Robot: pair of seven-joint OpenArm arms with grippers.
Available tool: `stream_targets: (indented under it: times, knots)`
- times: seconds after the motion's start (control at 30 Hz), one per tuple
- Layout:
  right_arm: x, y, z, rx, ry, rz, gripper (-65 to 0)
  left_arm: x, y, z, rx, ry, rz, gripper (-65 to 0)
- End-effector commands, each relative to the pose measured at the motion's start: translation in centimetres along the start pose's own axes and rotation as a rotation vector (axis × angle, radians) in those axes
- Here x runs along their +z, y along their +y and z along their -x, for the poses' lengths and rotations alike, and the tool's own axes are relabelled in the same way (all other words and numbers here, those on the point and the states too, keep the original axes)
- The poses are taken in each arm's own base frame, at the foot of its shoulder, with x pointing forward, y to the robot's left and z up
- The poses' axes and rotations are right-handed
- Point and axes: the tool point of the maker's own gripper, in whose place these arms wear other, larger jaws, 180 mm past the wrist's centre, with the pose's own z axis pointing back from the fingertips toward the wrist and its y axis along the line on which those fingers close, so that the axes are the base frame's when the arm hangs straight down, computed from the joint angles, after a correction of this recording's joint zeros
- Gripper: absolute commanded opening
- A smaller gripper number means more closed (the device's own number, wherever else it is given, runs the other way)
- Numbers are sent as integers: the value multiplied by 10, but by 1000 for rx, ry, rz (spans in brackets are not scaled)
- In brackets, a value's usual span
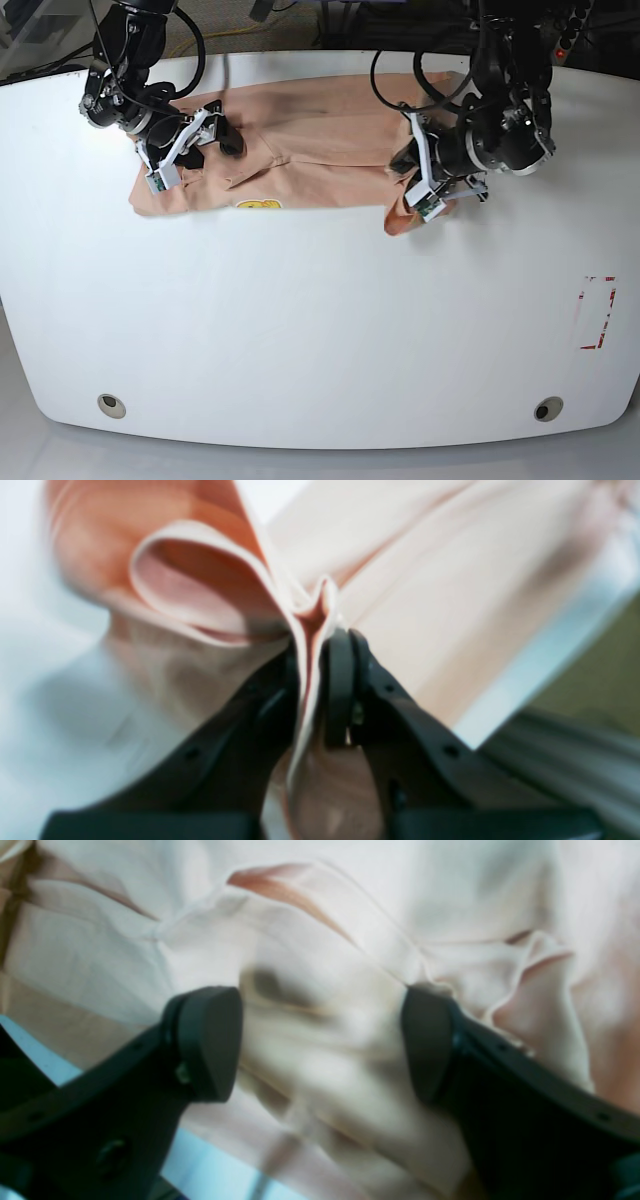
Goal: Fold the T-shirt properly
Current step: 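Move the left gripper inward and pinch the strip's middle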
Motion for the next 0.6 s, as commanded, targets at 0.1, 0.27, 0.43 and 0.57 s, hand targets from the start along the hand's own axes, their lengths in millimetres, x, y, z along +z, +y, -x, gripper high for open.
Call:
stream_targets:
  times: [0.1, 0.27, 0.43, 0.57]
  knots:
    - [1, -4, 15, 0, 73, 23, -168, -17, -20, -24, -47, -34, 77, -601]
    - [-2, -1, 15, -10, 66, 16, -168, -35, -34, -27, -59, -11, 145, -600]
    - [-3, 1, 15, -12, 65, 11, -168, -48, -40, -34, 3, -11, 180, -500]
    - [-4, 2, 15, -11, 66, 8, -168, -52, -53, -40, 25, -3, 208, -315]
